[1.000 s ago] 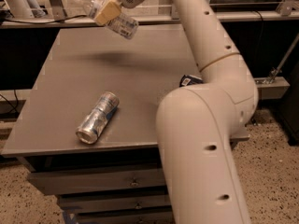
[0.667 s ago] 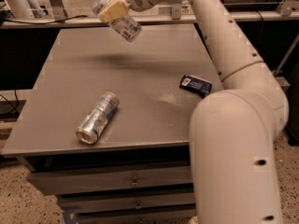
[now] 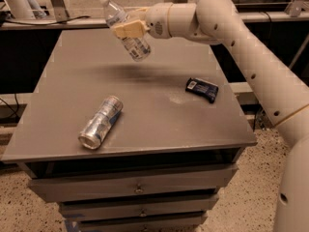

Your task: Place blue plastic bottle upright

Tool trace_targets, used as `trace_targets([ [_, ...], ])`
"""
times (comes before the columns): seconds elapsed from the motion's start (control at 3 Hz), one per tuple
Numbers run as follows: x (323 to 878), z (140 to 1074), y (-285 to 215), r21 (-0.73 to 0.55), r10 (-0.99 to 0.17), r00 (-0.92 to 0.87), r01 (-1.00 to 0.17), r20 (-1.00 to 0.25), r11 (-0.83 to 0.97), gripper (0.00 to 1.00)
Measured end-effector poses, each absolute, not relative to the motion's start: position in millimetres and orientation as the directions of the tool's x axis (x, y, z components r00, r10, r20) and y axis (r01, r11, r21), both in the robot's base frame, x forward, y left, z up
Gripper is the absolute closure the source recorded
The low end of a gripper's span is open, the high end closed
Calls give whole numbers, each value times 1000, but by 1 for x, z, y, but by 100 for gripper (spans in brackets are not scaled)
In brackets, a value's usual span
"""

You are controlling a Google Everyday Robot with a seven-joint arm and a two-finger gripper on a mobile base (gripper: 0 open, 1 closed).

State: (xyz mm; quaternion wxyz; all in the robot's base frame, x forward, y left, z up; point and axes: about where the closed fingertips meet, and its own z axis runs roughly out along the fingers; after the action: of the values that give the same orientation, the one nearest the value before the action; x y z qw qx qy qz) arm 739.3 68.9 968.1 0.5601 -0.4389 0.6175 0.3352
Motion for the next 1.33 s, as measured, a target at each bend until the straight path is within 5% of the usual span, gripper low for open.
trace_targets([
  [1.33, 742, 956, 42, -29, -23, 22, -895, -1000, 445, 100],
])
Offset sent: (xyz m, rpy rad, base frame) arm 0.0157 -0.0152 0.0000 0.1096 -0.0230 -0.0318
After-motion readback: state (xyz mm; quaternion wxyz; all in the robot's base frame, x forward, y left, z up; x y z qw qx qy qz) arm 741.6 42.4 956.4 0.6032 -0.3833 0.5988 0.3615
